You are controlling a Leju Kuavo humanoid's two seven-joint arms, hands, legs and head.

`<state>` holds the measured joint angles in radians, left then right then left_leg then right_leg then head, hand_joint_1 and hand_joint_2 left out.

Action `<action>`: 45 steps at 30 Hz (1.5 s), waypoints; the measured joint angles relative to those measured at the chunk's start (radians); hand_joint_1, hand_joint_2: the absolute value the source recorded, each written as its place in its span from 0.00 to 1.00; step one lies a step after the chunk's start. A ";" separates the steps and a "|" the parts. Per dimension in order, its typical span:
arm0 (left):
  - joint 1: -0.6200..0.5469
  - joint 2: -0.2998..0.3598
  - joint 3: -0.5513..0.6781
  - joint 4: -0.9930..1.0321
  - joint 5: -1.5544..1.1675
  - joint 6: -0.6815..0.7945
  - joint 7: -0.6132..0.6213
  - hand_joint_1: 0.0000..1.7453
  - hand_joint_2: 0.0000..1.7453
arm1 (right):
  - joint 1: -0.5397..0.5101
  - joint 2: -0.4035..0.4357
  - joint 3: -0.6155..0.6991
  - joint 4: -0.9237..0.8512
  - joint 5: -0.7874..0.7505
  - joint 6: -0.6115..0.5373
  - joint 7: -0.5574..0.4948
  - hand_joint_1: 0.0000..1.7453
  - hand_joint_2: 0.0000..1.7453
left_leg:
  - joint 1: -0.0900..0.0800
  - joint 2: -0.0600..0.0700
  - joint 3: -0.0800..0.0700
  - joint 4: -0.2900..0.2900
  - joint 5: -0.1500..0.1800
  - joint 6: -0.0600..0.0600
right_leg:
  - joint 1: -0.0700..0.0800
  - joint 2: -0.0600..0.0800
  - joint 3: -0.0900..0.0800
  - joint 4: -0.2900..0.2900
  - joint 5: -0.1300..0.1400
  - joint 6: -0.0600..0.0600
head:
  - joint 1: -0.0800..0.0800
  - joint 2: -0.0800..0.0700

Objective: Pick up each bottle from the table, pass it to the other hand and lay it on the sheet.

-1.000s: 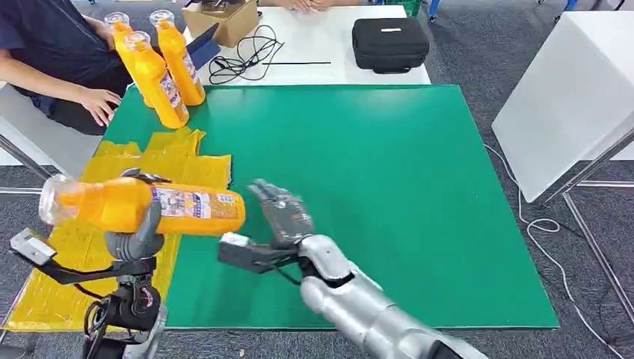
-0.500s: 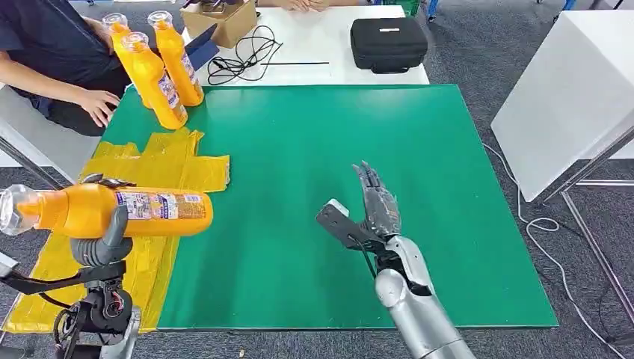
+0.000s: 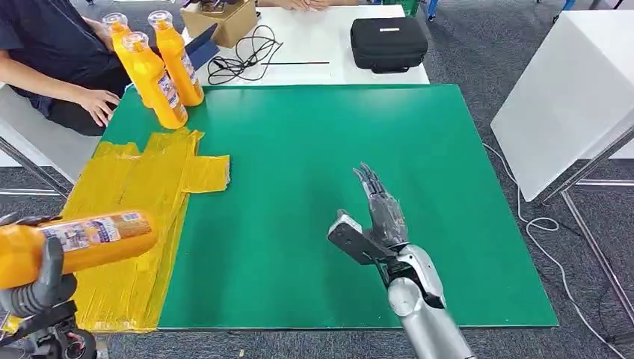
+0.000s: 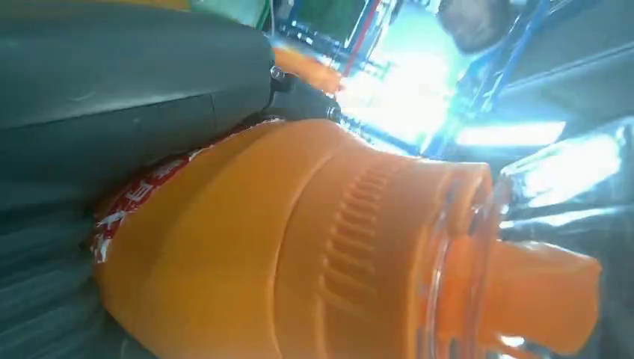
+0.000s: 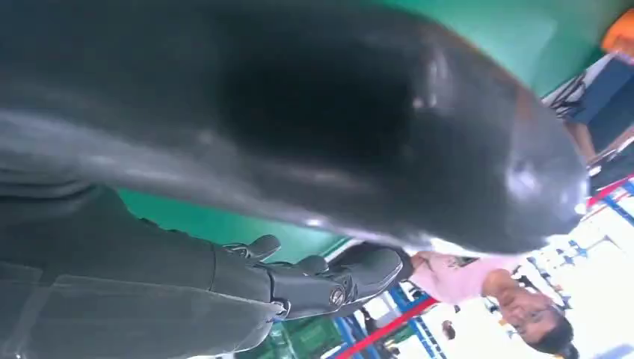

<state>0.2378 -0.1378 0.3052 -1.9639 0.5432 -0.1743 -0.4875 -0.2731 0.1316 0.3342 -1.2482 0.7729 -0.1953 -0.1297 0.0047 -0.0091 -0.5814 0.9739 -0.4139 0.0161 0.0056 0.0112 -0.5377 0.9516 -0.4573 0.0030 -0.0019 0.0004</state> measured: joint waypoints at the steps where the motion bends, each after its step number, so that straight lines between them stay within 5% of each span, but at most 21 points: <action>1: 0.006 -0.012 0.011 -0.013 0.000 -0.002 0.003 1.00 1.00 | -0.002 0.000 0.002 0.000 -0.001 0.002 0.001 0.00 0.00 | 0.000 0.000 0.000 0.000 0.000 0.000 | 0.000 0.000 0.000 0.000 0.000 0.000 | 0.000 0.000; 17: 0.127 -0.169 0.203 -0.206 -0.121 -0.054 -0.010 1.00 1.00 | 0.006 -0.011 0.090 -0.056 -0.082 0.036 -0.018 0.00 0.00 | 0.000 0.000 0.000 0.000 -0.001 0.000 | 0.000 0.000 0.000 0.000 0.000 0.000 | 0.000 0.000; 25: 0.178 -0.186 0.233 -0.242 -0.666 0.150 -0.200 1.00 1.00 | 0.001 -0.040 0.139 -0.056 -0.158 0.024 -0.036 0.00 0.00 | 0.000 -0.001 0.001 0.000 0.000 0.000 | 0.000 -0.001 0.001 0.000 0.000 0.000 | 0.000 0.000; 30: 0.180 -0.058 0.105 -0.160 -1.057 0.639 -0.210 1.00 1.00 | 0.024 -0.109 0.142 -0.085 -0.203 -0.015 -0.060 0.00 0.00 | 0.000 -0.001 0.002 0.000 0.000 0.000 | -0.001 -0.001 0.000 -0.001 0.000 0.000 | 0.000 0.000; 33: 0.122 0.036 -0.012 -0.030 -1.230 0.802 -0.196 1.00 1.00 | 0.030 -0.150 0.140 -0.112 -0.242 -0.017 -0.064 0.00 0.00 | 0.000 -0.001 0.002 0.000 0.000 0.001 | 0.000 -0.002 0.002 -0.001 0.000 0.000 | 0.000 0.000; 38: 0.012 0.111 -0.155 0.182 -1.420 0.856 -0.171 1.00 1.00 | 0.053 -0.214 0.130 -0.156 -0.271 -0.017 -0.068 0.00 0.00 | -0.001 -0.001 0.004 0.000 0.001 0.001 | -0.001 -0.001 0.003 -0.001 0.001 0.001 | 0.000 0.000; 45: -0.095 0.117 -0.243 0.375 -1.612 0.859 -0.209 1.00 1.00 | 0.097 -0.262 0.101 -0.204 -0.279 -0.017 -0.072 0.00 0.00 | -0.002 0.000 0.003 0.000 0.000 0.002 | -0.002 0.000 0.003 -0.001 0.001 0.002 | 0.000 0.000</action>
<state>0.1424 -0.0210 0.0622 -1.5888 -1.0689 0.6844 -0.6962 -0.1766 -0.1309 0.4352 -1.4527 0.4936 -0.2125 -0.2014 0.0029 -0.0089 -0.5779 0.9744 -0.4136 0.0184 0.0033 0.0110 -0.5347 0.9510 -0.4560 0.0046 -0.0023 0.0004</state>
